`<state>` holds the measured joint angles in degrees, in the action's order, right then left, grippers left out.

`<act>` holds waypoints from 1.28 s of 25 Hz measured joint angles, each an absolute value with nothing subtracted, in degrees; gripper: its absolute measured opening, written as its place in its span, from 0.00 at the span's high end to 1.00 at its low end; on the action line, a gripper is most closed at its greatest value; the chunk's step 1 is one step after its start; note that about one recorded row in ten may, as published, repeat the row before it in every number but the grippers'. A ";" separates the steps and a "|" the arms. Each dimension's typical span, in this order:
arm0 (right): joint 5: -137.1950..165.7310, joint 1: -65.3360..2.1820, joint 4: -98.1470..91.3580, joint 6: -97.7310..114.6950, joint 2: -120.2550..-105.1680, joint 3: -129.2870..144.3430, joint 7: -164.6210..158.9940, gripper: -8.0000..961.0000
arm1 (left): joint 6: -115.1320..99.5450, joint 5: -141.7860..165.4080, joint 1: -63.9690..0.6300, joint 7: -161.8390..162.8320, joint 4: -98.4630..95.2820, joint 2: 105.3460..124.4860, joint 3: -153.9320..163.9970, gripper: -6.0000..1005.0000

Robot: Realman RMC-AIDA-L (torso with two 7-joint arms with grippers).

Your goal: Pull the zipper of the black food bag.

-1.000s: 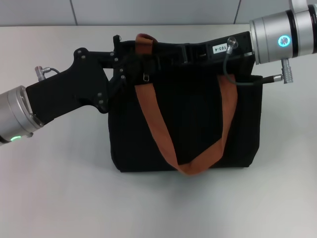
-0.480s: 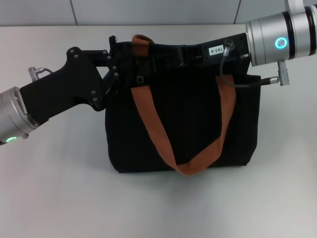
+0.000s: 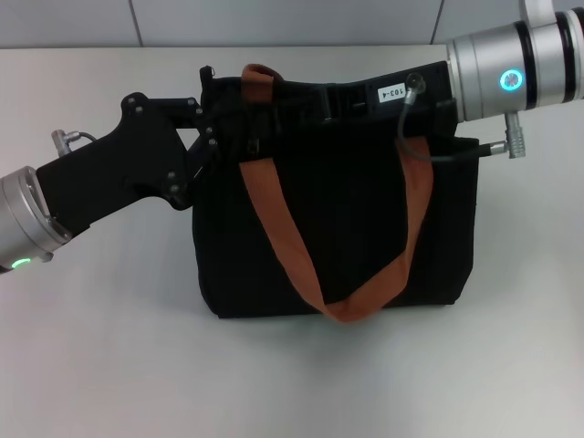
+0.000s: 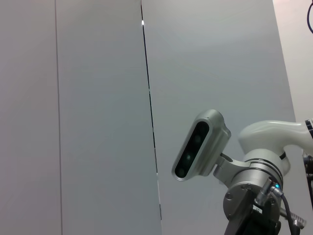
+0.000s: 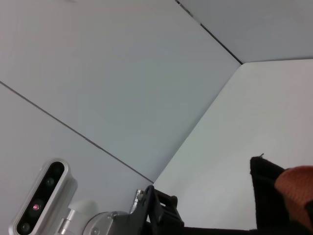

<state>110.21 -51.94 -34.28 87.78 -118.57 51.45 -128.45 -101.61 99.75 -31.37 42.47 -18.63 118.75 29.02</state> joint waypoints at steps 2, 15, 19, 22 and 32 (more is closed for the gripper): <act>110.23 -51.99 -34.25 87.40 -118.83 51.49 -128.04 0.85 | -101.63 99.75 -31.37 42.42 -18.56 118.73 29.01 0.97; 110.23 -50.85 -35.14 84.99 -119.28 53.04 -125.41 0.97 | -102.00 99.76 -31.29 42.42 -18.54 118.78 28.70 0.97; 110.56 -48.50 -38.68 84.66 -119.22 53.05 -126.65 0.99 | -102.09 99.57 -31.05 42.55 -18.54 118.73 28.57 0.97; 111.17 -45.87 -42.63 84.54 -119.07 53.04 -128.89 0.99 | -102.12 98.85 -30.72 42.58 -18.54 118.67 28.55 0.97; 115.74 -36.32 -55.89 84.93 -118.34 51.60 -136.08 0.99 | -101.89 97.90 -30.22 42.67 -18.74 118.57 28.57 0.97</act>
<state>115.74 -36.32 -55.89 84.93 -118.34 51.60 -136.08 -101.89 97.90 -30.22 42.67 -18.74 118.57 28.57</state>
